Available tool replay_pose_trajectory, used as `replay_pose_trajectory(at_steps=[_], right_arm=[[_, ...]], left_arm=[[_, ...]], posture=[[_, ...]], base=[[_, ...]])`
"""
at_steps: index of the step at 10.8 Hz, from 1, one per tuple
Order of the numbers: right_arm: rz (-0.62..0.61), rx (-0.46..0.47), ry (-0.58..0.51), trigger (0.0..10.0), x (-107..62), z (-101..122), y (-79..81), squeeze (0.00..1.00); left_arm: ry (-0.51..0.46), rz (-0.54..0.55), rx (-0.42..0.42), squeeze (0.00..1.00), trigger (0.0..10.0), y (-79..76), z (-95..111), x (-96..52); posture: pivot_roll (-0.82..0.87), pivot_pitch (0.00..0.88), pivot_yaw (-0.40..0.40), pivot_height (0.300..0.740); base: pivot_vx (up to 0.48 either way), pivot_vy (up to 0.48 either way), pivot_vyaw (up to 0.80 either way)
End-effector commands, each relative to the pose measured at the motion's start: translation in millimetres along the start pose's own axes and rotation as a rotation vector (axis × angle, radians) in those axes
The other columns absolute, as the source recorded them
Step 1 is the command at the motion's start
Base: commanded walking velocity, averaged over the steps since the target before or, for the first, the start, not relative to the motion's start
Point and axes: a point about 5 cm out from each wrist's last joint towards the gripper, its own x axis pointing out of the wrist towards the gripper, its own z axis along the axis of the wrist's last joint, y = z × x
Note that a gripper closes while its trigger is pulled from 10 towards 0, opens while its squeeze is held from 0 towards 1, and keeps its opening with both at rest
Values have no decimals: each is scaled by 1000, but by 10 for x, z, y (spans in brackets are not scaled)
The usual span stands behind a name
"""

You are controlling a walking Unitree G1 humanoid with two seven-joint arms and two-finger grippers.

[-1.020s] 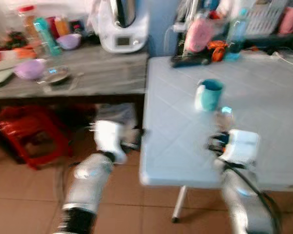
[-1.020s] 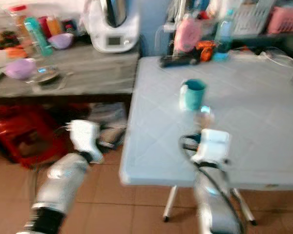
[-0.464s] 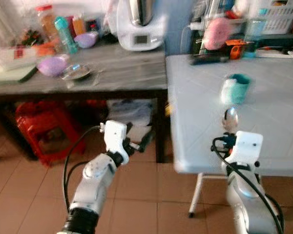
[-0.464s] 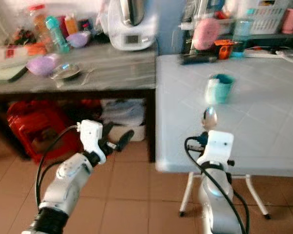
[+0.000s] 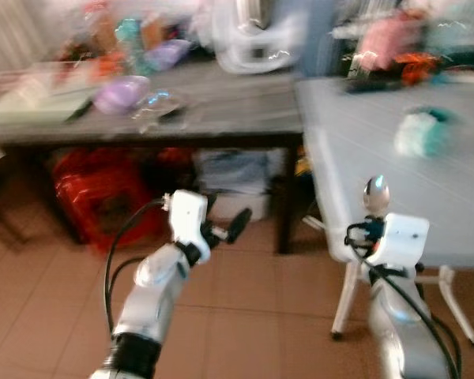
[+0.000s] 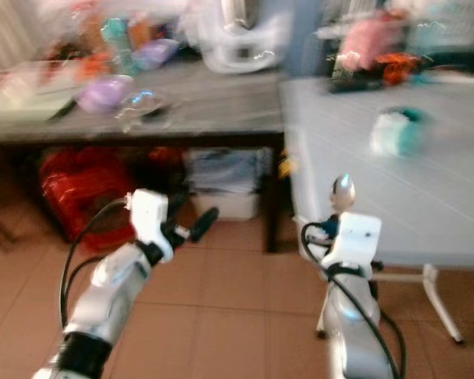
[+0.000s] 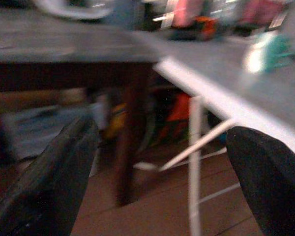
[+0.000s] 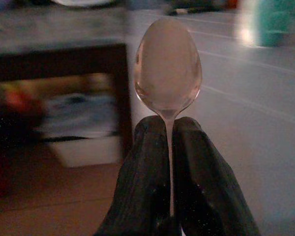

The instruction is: Setting the table

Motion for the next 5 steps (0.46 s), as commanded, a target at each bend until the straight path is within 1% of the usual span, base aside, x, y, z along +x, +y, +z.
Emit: replay_pose_trajectory(at_steps=[1,4,5], right_arm=[[16,-2,-21,10000,8,45,25,0],[19,6,-22,10000,15,45,38,0],[16,7,-24,10000,16,46,31,0]], left_arm=[[2,15,5,0,10000,11,11,8],[2,8,3,0,10000,-33,1,30],[3,7,3,0,10000,-37,-1,32]], posture=[[-30,0,77,740],[-29,0,79,740],[-30,0,78,740]], base=[[0,390,481],[0,393,510],[0,390,0]])
